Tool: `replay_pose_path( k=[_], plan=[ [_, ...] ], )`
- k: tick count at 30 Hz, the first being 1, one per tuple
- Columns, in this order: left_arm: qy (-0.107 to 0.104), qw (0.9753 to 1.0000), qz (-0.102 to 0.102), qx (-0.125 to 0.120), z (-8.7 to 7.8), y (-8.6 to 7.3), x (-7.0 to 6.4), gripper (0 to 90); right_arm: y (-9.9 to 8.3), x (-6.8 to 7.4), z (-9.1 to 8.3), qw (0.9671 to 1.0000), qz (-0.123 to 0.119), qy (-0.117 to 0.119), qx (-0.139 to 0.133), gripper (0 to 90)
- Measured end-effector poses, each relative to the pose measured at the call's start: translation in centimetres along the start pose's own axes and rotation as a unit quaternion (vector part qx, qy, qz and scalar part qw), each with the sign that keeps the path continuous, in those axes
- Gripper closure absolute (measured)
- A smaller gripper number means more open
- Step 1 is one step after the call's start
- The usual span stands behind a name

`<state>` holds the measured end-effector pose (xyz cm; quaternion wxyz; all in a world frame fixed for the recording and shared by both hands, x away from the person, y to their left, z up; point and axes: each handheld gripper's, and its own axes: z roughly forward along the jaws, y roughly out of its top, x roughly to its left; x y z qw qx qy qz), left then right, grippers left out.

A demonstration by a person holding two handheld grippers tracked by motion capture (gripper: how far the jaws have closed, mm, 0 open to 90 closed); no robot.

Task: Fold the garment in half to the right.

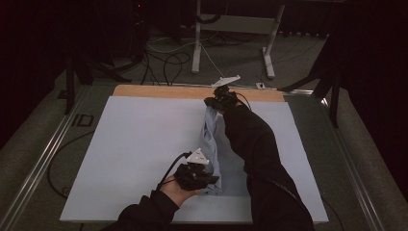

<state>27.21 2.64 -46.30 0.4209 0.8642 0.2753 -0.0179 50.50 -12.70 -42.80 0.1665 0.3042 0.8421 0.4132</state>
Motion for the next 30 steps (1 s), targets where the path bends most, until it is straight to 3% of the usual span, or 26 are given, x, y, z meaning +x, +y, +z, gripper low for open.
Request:
replay_pose_path(
  k=[13, 30],
  plan=[
    [-0.006, 0.9995, 0.001, 0.031, 4.2, 1.0, -0.6, 86.7, -3.0, -1.6, 0.9, 0.9998, 0.018, 0.008, 0.008, 84.3],
    [0.017, 0.9978, 0.002, 0.064, 8.3, 1.9, -0.8, 86.6, -5.9, -3.6, 1.6, 0.9992, 0.033, 0.011, 0.019, 82.7]
  ],
)
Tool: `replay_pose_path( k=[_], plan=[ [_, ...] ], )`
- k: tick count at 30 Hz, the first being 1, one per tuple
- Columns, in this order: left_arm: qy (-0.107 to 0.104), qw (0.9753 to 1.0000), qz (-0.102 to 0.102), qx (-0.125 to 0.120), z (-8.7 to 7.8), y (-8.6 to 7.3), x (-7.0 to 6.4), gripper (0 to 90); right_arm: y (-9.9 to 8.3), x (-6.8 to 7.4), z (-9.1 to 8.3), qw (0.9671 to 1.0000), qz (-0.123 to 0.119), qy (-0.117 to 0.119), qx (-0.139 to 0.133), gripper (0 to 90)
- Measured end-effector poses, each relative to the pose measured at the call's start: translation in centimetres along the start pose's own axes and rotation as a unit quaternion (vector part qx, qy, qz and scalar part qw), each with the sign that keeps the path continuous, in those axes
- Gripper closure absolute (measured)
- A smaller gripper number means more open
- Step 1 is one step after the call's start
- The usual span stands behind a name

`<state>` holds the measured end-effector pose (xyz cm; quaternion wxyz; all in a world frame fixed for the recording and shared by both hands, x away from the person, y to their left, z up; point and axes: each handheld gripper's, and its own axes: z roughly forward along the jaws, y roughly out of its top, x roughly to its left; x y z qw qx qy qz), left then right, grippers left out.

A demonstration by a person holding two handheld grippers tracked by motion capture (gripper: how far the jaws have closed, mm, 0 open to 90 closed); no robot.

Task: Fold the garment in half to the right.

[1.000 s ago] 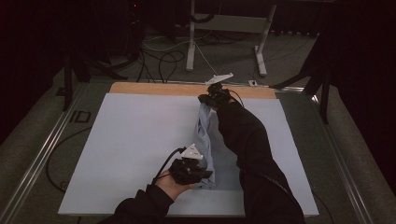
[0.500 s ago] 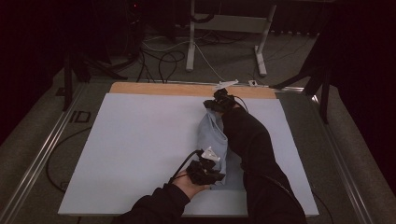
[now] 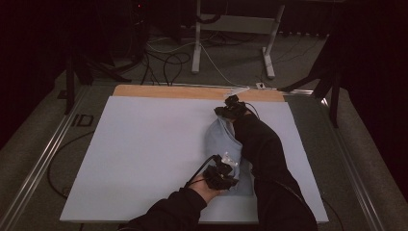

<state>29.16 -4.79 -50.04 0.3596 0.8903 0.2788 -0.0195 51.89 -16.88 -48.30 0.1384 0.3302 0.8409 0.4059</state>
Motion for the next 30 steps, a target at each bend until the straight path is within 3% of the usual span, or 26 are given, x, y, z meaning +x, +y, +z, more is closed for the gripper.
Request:
replay_pose_path(
  k=[6, 7, 9, 10, 13, 21, 23, 25, 30],
  plan=[
    [0.003, 1.0000, -0.001, 0.008, 0.8, 0.4, -0.1, 86.6, -0.5, -0.5, -0.2, 0.9999, 0.012, 0.006, 0.001, 72.8],
    [0.006, 0.9999, 0.001, 0.009, 1.1, 0.6, -0.2, 86.6, -0.7, -0.7, -0.4, 0.9999, 0.013, 0.006, 0.004, 66.9],
    [0.008, 0.9999, 0.002, 0.009, 1.2, 0.7, -0.3, 86.6, -0.7, -0.8, -0.6, 0.9998, 0.016, 0.008, 0.007, 64.7],
    [0.009, 0.9999, 0.002, 0.012, 1.5, 0.8, -0.4, 86.6, -0.8, -1.1, -1.0, 0.9997, 0.021, 0.007, 0.004, 56.3],
    [0.011, 0.9998, 0.004, 0.017, 1.9, 0.9, -0.4, 86.5, -0.8, -1.3, -1.6, 0.9995, 0.029, 0.007, 0.006, 50.5],
    [0.010, 0.9996, 0.001, 0.025, 2.5, 1.2, -0.4, 86.4, -0.7, -1.7, -3.7, 0.9995, 0.032, -0.006, -0.002, 45.8],
    [0.009, 0.9997, -0.001, 0.023, 2.7, 1.3, -0.5, 86.1, -0.6, -1.9, -4.4, 0.9993, 0.036, -0.006, -0.009, 49.8],
    [0.010, 0.9997, 0.006, 0.021, 2.7, 1.4, -0.8, 85.5, -0.4, -1.6, -5.0, 0.9997, 0.022, -0.010, -0.008, 51.8],
    [-0.007, 0.9997, 0.011, 0.019, 2.7, 1.4, -1.4, 79.5, -0.3, -0.4, -4.9, 1.0000, 0.003, -0.001, -0.007, 78.6]
  ],
)
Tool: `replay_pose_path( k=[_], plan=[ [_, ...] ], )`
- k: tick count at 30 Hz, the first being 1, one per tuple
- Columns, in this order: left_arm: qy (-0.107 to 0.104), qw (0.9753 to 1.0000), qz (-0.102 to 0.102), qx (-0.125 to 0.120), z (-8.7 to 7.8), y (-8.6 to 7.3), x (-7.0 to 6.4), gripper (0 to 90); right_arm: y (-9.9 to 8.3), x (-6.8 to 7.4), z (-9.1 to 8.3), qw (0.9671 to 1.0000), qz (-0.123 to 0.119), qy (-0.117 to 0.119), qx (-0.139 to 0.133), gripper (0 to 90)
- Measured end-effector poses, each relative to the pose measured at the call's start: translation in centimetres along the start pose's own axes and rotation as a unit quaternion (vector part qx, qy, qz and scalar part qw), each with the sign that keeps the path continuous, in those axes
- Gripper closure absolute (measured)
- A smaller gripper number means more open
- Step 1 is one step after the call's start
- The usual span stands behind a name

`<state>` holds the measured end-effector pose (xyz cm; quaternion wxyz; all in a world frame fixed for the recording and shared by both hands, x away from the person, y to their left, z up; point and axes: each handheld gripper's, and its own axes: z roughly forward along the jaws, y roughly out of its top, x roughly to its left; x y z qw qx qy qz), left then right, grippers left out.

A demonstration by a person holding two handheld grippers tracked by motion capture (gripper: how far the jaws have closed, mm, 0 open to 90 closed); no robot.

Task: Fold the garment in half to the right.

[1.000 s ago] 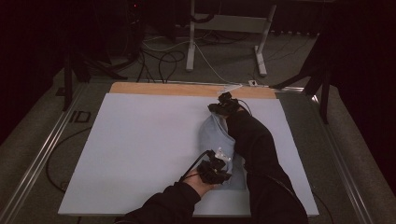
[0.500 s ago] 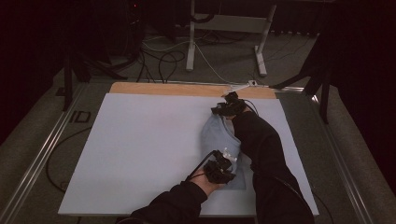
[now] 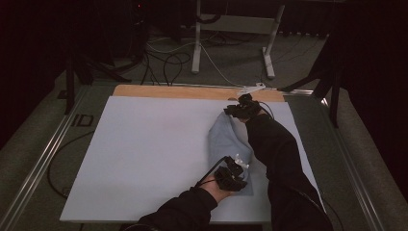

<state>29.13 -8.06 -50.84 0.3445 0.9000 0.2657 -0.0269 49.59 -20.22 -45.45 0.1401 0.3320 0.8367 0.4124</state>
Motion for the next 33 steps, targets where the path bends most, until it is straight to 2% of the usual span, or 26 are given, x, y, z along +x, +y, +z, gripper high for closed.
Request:
replay_pose_path(
  k=[3, 6, 7, 9, 11, 15, 18, 20, 24, 27, 28, 33],
  plan=[
    [0.000, 1.0000, 0.003, -0.008, 0.1, 0.0, -0.4, 76.0, -0.4, 0.6, 1.0, 0.9999, -0.004, -0.002, 0.012, 89.5],
    [0.009, 0.9998, 0.015, -0.005, 0.1, 0.1, -0.7, 76.6, -1.1, 0.7, 2.1, 0.9996, -0.001, -0.003, 0.029, 89.8],
    [0.013, 0.9998, 0.017, 0.000, 0.2, 0.1, -0.8, 82.0, -1.4, 0.7, 2.4, 0.9994, 0.000, -0.004, 0.035, 89.9],
    [0.013, 0.9997, 0.018, 0.005, 0.3, 0.1, -0.9, 84.8, -2.0, 0.7, 3.0, 0.9990, -0.001, -0.005, 0.045, 89.9],
    [0.015, 0.9996, 0.023, 0.007, 0.4, 0.1, -0.9, 85.1, -2.5, 0.7, 3.6, 0.9983, -0.001, -0.010, 0.058, 89.9],
    [0.013, 0.9997, 0.018, 0.003, 0.5, 0.0, -1.0, 85.0, -3.5, 0.3, 4.3, 0.9975, 0.006, -0.017, 0.069, 89.9],
    [0.012, 0.9998, 0.018, 0.005, 0.6, -0.1, -0.9, 85.1, -4.2, 0.0, 4.9, 0.9955, 0.008, -0.027, 0.090, 90.0],
    [0.013, 0.9997, 0.018, 0.005, 0.6, -0.1, -1.0, 85.1, -4.5, -0.3, 4.8, 0.9962, 0.022, -0.022, 0.081, 90.0],
    [0.011, 0.9998, 0.017, 0.007, 0.7, -0.1, -0.9, 85.1, -4.5, 0.0, 4.9, 0.9961, 0.008, -0.031, 0.082, 89.9],
    [0.009, 0.9998, 0.018, 0.007, 0.7, 0.0, -0.9, 85.0, -4.2, 0.4, 4.3, 0.9964, -0.002, -0.029, 0.080, 89.6],
    [0.006, 0.9999, 0.012, 0.006, 0.8, 0.0, -0.9, 84.9, -4.0, 0.5, 3.9, 0.9971, -0.001, -0.024, 0.073, 87.6],
    [-0.005, 0.9999, 0.011, 0.002, 0.7, 0.1, -0.9, 81.3, -3.0, 0.6, 1.7, 0.9989, -0.003, -0.020, 0.044, 69.8]
  ],
)
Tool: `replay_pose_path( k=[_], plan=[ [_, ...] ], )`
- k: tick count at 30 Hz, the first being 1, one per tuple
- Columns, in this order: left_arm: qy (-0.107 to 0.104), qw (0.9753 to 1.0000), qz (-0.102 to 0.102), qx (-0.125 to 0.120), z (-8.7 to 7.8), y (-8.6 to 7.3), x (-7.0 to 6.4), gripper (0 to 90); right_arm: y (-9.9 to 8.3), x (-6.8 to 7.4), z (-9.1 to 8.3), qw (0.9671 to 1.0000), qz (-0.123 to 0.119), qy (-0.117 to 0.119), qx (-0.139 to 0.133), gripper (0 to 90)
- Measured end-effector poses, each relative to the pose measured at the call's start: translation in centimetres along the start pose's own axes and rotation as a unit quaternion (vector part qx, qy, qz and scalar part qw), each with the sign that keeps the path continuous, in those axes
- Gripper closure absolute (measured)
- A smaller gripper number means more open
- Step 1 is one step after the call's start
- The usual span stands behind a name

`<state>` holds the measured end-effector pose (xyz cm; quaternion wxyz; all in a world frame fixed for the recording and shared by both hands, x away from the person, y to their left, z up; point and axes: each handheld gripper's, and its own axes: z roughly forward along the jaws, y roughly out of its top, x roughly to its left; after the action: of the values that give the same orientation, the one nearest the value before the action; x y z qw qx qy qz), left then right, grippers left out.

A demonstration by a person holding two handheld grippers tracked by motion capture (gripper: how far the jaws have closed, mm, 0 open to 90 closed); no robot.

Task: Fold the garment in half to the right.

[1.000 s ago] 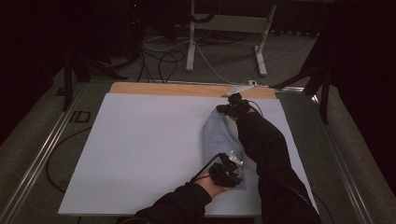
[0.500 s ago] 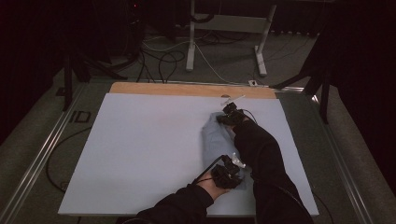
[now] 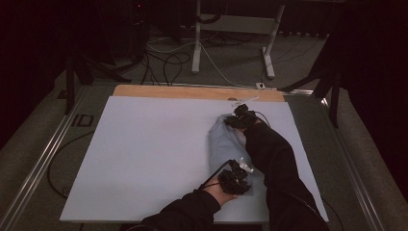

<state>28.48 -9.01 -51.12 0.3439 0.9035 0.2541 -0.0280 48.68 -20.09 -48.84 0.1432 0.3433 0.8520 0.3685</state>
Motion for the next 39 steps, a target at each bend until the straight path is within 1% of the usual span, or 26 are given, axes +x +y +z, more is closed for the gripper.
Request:
replay_pose_path(
  k=[2, 3, 4, 5, 6, 7, 9, 11, 15, 19, 21, 24, 25, 26, 27, 28, 29, 30, 32, 33, 34, 35, 36, 37, 38, 39],
  plan=[
    [-0.008, 1.0000, 0.002, -0.003, -0.2, 0.0, -0.2, 77.2, 0.3, 0.0, -0.9, 0.9999, 0.008, 0.004, -0.010, 60.4],
    [-0.011, 0.9999, 0.005, -0.003, -0.2, 0.1, -0.4, 75.6, 0.4, 0.1, -1.3, 0.9998, 0.009, 0.004, -0.015, 58.7],
    [-0.013, 0.9999, 0.010, -0.004, -0.2, 0.1, -0.6, 73.0, 0.4, 0.2, -1.6, 0.9997, 0.010, 0.005, -0.020, 54.2],
    [-0.013, 0.9998, 0.014, -0.003, -0.2, 0.1, -0.7, 73.0, 0.5, 0.3, -2.0, 0.9996, 0.013, 0.006, -0.023, 51.5],
    [-0.017, 0.9998, 0.014, -0.001, -0.2, 0.1, -0.8, 73.0, 0.4, 0.4, -2.3, 0.9995, 0.012, 0.006, -0.027, 51.5],
    [-0.016, 0.9997, 0.017, 0.000, -0.1, 0.1, -1.0, 73.1, 0.4, 0.6, -2.5, 0.9994, 0.013, 0.008, -0.031, 50.5],
    [-0.013, 0.9995, 0.029, 0.006, 0.2, 0.1, -1.3, 73.8, 0.2, 0.8, -2.9, 0.9992, 0.013, 0.010, -0.035, 49.7],
    [-0.009, 0.9993, 0.033, 0.014, 0.6, 0.1, -1.4, 78.3, 0.0, 1.0, -3.2, 0.9991, 0.014, 0.008, -0.039, 50.3],
    [-0.006, 0.9995, 0.028, 0.010, 1.0, 0.0, -1.2, 85.2, -0.6, 1.1, -3.6, 0.9987, 0.020, 0.008, -0.046, 51.5],
    [-0.008, 0.9995, 0.029, 0.013, 1.0, 0.1, -1.2, 85.4, -0.8, 1.1, -4.1, 0.9985, 0.022, 0.007, -0.050, 49.8],
    [-0.014, 0.9993, 0.030, 0.016, 0.9, 0.2, -1.2, 83.9, -0.8, 1.1, -4.4, 0.9982, 0.023, 0.009, -0.055, 46.9],
    [-0.033, 0.9991, 0.027, 0.000, -0.1, 0.4, -0.9, 80.4, -0.9, 1.1, -4.9, 0.9973, 0.030, 0.014, -0.066, 36.2],
    [-0.035, 0.9989, 0.030, -0.007, -0.6, 0.5, -0.9, 79.0, -0.9, 1.1, -5.1, 0.9973, 0.031, 0.011, -0.066, 31.8],
    [-0.041, 0.9986, 0.032, -0.013, -1.0, 0.5, -0.8, 76.5, -0.9, 1.1, -5.3, 0.9969, 0.034, 0.014, -0.070, 27.8],
    [-0.042, 0.9983, 0.035, -0.019, -1.6, 0.6, -0.8, 74.2, -0.9, 1.1, -5.4, 0.9963, 0.039, 0.020, -0.074, 24.5],
    [-0.040, 0.9981, 0.039, -0.025, -1.9, 0.6, -0.8, 70.0, -0.9, 1.1, -5.5, 0.9963, 0.039, 0.025, -0.073, 17.5],
    [-0.035, 0.9979, 0.044, -0.032, -2.4, 0.6, -0.8, 67.3, -1.0, 1.1, -5.6, 0.9961, 0.038, 0.031, -0.074, 15.4],
    [-0.032, 0.9977, 0.047, -0.036, -2.9, 0.7, -0.8, 65.0, -1.0, 1.2, -5.7, 0.9956, 0.043, 0.037, -0.074, 15.2],
    [-0.029, 0.9969, 0.054, -0.049, -3.8, 0.7, -0.5, 58.9, -1.1, 1.3, -5.7, 0.9955, 0.039, 0.051, -0.070, 12.8],
    [-0.026, 0.9967, 0.054, -0.054, -4.2, 0.6, -0.3, 58.1, -1.1, 1.5, -5.8, 0.9955, 0.038, 0.053, -0.069, 12.9],
    [-0.029, 0.9963, 0.053, -0.061, -4.6, 0.6, -0.1, 57.2, -1.2, 1.6, -5.8, 0.9953, 0.040, 0.057, -0.067, 12.5],
    [-0.030, 0.9958, 0.055, -0.067, -5.0, 0.5, 0.2, 55.9, -1.2, 1.7, -5.8, 0.9952, 0.040, 0.059, -0.068, 11.7],
    [-0.031, 0.9951, 0.057, -0.074, -5.4, 0.4, 0.4, 52.5, -1.3, 1.8, -5.9, 0.9956, 0.036, 0.056, -0.067, 11.0],
    [-0.029, 0.9947, 0.059, -0.079, -5.8, 0.3, 0.7, 50.3, -1.3, 1.9, -5.9, 0.9957, 0.037, 0.054, -0.066, 10.9],
    [-0.025, 0.9946, 0.056, -0.084, -6.2, 0.1, 1.0, 47.6, -1.4, 2.1, -6.0, 0.9956, 0.038, 0.054, -0.066, 10.8],
    [-0.026, 0.9939, 0.055, -0.092, -6.6, 0.0, 1.2, 44.2, -1.4, 2.2, -6.0, 0.9956, 0.037, 0.055, -0.066, 10.8]
  ],
)
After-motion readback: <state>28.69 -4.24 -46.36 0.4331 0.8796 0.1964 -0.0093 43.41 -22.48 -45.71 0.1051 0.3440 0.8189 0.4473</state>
